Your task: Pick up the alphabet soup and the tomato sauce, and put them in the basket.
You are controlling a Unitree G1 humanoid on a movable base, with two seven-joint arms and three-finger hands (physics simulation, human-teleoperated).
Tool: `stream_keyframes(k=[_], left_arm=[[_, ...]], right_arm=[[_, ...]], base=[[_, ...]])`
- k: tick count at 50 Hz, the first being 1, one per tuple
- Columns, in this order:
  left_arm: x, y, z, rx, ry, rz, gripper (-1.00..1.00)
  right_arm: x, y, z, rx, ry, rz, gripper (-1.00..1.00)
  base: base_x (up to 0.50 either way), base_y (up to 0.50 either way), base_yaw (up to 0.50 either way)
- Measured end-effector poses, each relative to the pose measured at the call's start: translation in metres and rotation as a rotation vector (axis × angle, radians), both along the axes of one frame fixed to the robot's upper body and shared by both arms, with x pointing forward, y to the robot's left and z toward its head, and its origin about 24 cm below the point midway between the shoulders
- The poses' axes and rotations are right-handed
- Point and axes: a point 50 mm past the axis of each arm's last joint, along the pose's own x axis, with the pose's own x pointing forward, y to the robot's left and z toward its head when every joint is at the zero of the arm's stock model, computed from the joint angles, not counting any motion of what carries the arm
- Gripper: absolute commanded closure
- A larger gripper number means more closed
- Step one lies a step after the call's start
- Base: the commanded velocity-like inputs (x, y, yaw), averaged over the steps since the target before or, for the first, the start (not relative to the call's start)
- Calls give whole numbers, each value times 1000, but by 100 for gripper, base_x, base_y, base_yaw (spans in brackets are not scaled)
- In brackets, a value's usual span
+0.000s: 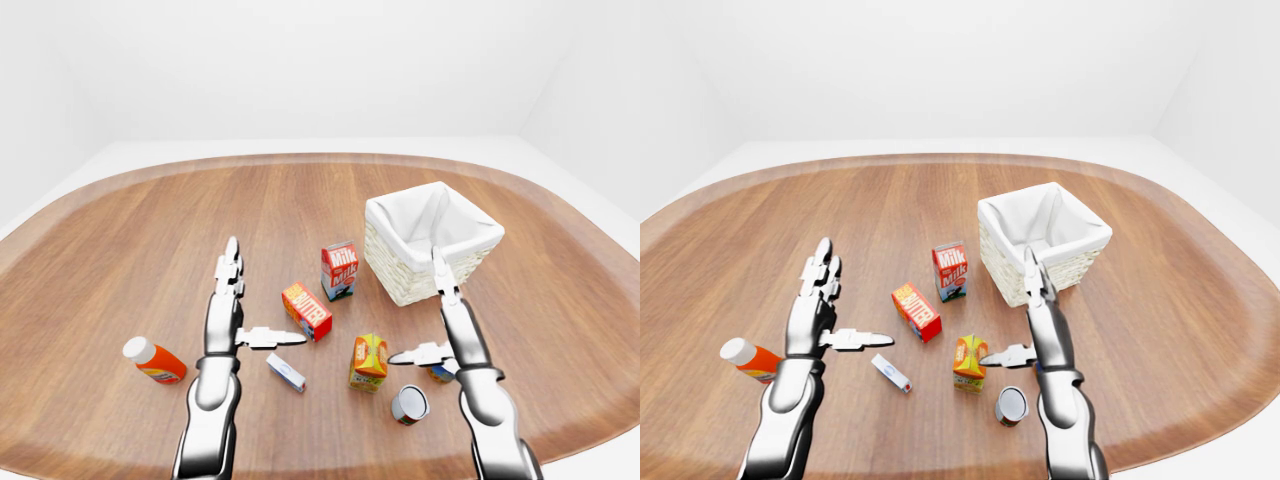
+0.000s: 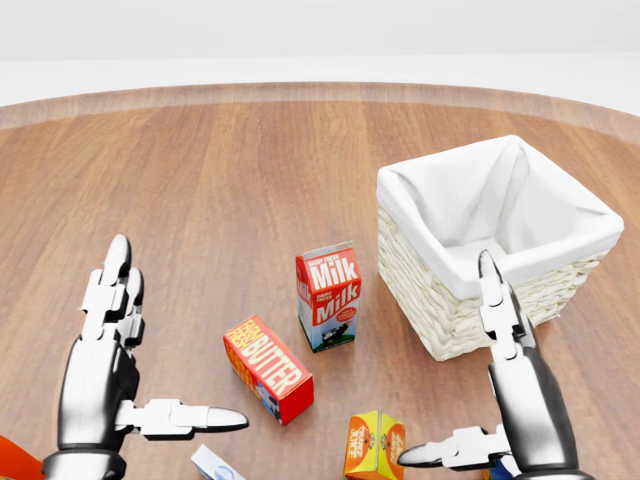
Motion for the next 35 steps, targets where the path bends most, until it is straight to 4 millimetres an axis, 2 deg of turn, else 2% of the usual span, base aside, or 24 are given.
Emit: stream_keyframes(k=[15, 35], left_arm=[[1, 0, 0, 0, 1, 3, -100], [1, 1, 0, -1, -1, 7, -100]], right_arm=[[-9, -3, 0, -158, 41, 1, -100], [-14, -17, 0, -274, 101, -15, -100]], base=[[0, 0, 0], [0, 0, 0]])
